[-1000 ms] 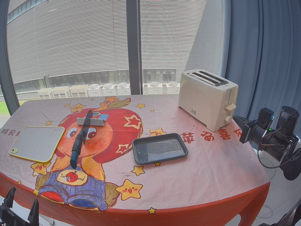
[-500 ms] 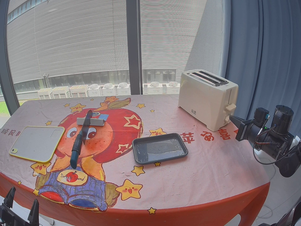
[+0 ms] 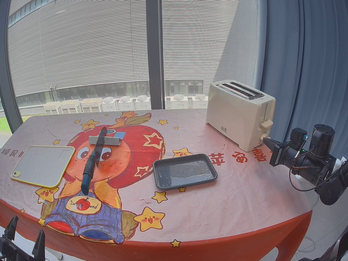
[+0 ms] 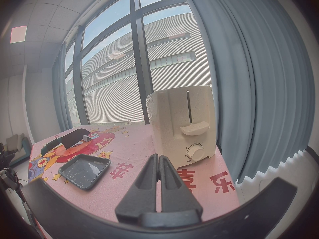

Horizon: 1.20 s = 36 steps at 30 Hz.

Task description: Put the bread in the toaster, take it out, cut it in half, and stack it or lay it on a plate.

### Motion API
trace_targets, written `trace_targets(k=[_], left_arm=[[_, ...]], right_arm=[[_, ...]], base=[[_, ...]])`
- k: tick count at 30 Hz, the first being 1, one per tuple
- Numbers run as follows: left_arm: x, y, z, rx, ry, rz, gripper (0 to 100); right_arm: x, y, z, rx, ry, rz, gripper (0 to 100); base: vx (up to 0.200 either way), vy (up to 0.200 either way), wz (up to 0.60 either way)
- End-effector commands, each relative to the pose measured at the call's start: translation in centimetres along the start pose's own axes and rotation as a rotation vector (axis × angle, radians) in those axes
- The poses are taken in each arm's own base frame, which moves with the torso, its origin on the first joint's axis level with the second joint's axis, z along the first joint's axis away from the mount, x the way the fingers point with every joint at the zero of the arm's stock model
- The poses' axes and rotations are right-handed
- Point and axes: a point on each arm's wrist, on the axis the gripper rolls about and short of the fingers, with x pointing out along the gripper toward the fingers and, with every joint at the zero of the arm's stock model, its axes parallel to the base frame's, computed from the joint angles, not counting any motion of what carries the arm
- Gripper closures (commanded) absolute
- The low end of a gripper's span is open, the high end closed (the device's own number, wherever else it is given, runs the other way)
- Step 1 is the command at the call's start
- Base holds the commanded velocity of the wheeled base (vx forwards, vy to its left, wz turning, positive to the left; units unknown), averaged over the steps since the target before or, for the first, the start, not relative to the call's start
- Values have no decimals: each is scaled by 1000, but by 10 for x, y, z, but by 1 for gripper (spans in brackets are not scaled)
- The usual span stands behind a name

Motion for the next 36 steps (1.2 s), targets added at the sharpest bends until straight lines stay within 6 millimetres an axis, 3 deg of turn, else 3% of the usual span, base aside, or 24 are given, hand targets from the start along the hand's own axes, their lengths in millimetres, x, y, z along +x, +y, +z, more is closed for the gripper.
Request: trace_targets(k=[1, 36], left_arm=[[1, 0, -4, 0, 15, 0, 0], [1, 0, -4, 0, 15, 0, 0]], right_arm=[[2, -1, -2, 2, 10, -1, 100], [11, -5, -7, 3, 21, -18, 100]], base=[[0, 0, 0], [0, 0, 0]])
